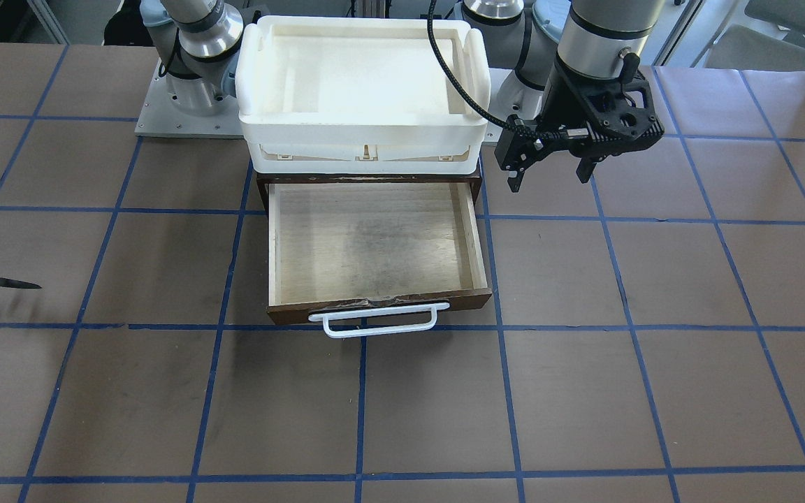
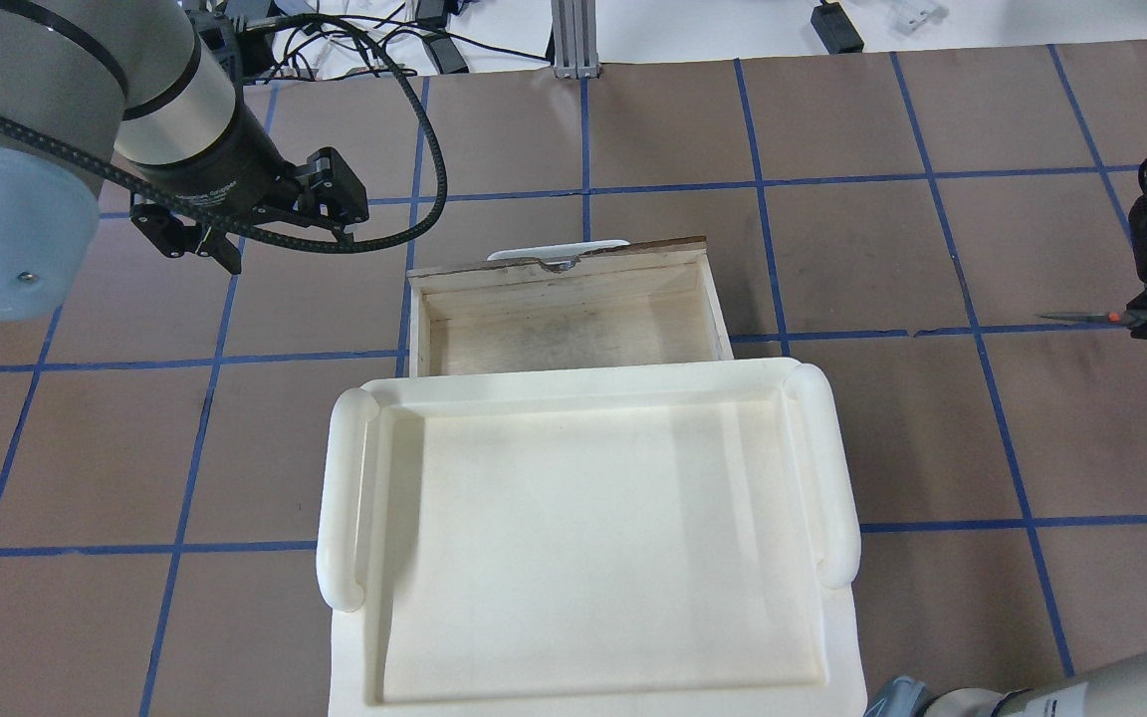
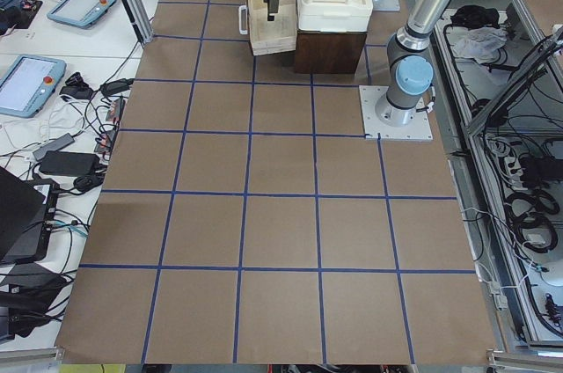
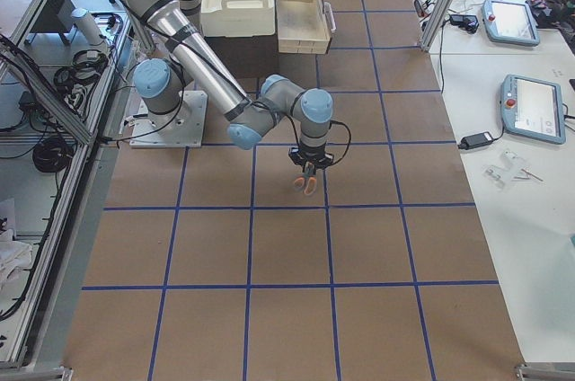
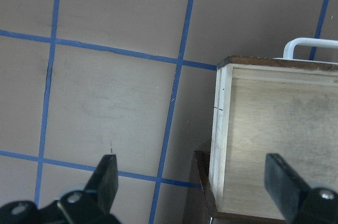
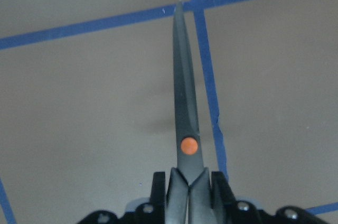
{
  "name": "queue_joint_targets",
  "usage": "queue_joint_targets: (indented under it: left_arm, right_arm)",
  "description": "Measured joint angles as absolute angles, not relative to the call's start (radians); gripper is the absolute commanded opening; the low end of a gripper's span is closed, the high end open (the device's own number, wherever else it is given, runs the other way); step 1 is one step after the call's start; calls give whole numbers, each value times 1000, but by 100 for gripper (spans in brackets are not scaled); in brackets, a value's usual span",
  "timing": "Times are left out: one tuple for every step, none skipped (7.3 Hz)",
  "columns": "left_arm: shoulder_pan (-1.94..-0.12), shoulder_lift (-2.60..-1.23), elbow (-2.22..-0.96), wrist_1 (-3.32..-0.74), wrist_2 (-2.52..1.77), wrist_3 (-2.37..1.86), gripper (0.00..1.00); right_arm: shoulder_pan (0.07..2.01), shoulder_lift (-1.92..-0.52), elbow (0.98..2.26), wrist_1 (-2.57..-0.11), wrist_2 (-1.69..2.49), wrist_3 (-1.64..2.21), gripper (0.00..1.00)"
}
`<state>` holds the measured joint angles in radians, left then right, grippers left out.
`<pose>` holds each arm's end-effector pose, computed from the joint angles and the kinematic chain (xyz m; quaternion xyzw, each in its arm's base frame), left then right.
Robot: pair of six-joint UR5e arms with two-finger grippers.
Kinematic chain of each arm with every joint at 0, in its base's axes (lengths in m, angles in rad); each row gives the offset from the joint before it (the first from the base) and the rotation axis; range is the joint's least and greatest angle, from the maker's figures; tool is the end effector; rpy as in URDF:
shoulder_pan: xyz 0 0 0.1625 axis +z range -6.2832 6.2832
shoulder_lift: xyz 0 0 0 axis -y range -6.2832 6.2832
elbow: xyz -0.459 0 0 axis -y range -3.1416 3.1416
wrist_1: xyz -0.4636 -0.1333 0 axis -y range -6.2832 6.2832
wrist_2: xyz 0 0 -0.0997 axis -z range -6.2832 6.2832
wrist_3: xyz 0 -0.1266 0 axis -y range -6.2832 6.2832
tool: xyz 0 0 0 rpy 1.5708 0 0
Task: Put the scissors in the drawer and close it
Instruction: 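Lift the scissors with the right gripper and carry toward the drawer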
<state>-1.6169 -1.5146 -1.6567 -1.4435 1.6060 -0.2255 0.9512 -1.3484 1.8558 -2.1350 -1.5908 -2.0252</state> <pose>-0.1540 -0.5426 0.4908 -0.0903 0.9946 -0.0507 0.0108 -0.2496 -0.5751 0.2642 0.6458 -0.7629 -0.0027 0.0300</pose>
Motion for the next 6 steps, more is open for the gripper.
queue_joint_targets:
  left_arm:
    - [-1617, -1514, -1657, -1443, 1606, -225, 100]
    - [-1617, -1514, -1657, -1443, 1606, -226, 100]
    - [-1617, -1514, -1657, -1443, 1606, -225, 100]
    - [-1617, -1514, -1657, -1443, 1606, -225, 100]
    - [-1617, -1514, -1657, -1443, 1606, -225, 100]
    - [-1617, -1514, -1657, -1444, 1606, -226, 100]
  right_arm:
    - [1022, -1406, 1835, -2062, -1582, -1966, 0]
    - [1107, -1463, 1823, -2002, -1576, -1864, 0]
    - [1203, -1503, 1807, -1969, -1575, -1745, 0]
    - [1318, -1520, 1776, -1949, -1575, -1601, 0]
    - [1438, -1513, 1733, -1936, -1574, -1477, 0]
    - [1549, -1491, 1699, -1930, -1573, -1371, 0]
